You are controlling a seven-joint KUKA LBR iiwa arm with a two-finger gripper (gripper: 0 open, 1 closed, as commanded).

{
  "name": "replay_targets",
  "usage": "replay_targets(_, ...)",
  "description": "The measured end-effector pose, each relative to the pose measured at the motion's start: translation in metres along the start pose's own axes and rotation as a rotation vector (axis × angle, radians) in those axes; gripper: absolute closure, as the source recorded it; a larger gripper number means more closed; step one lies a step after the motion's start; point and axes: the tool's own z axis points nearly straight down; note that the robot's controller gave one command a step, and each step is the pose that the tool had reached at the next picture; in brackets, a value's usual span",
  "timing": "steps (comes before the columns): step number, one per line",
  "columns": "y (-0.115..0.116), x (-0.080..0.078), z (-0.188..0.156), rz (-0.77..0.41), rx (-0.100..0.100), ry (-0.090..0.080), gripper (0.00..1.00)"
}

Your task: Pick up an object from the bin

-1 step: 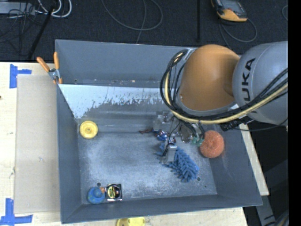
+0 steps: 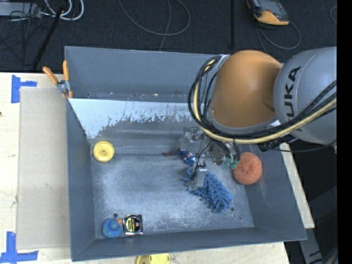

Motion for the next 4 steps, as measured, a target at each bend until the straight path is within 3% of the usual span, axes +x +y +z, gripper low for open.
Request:
replay_targets(1,-0.038,-0.031,0.071,-0.083,0.000,-0.006,0.00)
replay_targets(2,-0.052,0.021,0.158,-0.157,-0.001,0.012,0.00)
replay_targets(3,-0.079,0.006,0.154,0.155,-0.001,-0.001,0.00)
replay_targets(4,-0.094,0.013,0.154,0.193,0.000,0.001,0.00)
